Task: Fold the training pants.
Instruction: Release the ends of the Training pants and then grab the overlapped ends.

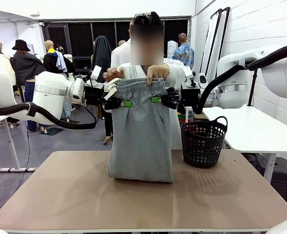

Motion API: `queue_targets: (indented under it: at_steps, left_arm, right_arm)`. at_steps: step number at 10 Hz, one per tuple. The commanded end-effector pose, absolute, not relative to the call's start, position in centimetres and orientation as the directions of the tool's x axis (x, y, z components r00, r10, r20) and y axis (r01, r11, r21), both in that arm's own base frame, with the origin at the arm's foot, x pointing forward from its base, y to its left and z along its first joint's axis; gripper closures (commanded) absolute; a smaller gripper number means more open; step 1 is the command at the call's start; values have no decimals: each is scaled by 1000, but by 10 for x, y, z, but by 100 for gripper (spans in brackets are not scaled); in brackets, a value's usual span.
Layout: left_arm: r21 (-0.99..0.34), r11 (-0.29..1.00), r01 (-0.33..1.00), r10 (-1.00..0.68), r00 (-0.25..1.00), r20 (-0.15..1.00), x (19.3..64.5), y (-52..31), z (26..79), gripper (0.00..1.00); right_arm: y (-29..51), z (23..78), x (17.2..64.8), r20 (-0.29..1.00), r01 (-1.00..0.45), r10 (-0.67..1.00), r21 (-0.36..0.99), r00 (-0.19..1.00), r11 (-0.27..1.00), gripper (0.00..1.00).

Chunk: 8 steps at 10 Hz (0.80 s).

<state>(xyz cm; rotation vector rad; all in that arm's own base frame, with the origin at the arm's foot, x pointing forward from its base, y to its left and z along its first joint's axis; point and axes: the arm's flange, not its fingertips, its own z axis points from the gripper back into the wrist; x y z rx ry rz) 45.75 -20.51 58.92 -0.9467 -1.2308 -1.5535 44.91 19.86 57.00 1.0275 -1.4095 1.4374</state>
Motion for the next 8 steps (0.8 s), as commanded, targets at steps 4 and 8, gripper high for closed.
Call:
queue_targets:
  at_steps: [4,8]
  left_arm:
    - [297,-75,952,-171,-305,937,453,-204,590,100]
    - [297,-75,952,-171,-305,937,453,-204,590,100]
  right_arm:
    - [200,573,449,953,-953,20,-302,-302,-3,100]
    - [200,573,449,953,-953,20,-302,-302,-3,100]
